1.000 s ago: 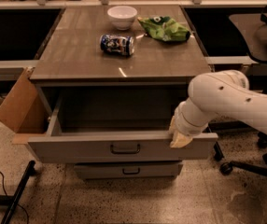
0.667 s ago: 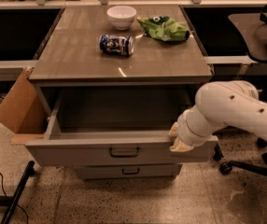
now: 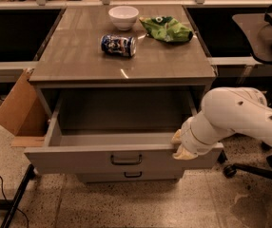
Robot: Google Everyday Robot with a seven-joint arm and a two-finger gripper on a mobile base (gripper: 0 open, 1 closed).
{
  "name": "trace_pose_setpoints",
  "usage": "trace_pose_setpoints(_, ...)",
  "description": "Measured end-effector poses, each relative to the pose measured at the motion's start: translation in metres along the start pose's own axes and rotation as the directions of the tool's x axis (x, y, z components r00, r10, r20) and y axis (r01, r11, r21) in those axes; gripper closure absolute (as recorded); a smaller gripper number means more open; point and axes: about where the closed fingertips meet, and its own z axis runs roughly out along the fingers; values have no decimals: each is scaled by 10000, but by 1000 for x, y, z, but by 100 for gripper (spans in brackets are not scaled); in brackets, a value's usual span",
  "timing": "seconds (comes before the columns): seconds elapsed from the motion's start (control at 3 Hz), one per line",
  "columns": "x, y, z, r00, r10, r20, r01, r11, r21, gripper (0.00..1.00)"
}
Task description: Open top drawer
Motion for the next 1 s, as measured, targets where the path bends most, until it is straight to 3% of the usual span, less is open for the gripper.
trace_pose_setpoints(0.33, 0, 0, 0, 10000, 0, 0, 0, 10000, 0, 100)
trace_pose_setpoints(1.0, 0, 0, 0, 10000, 0, 0, 0, 10000, 0, 58)
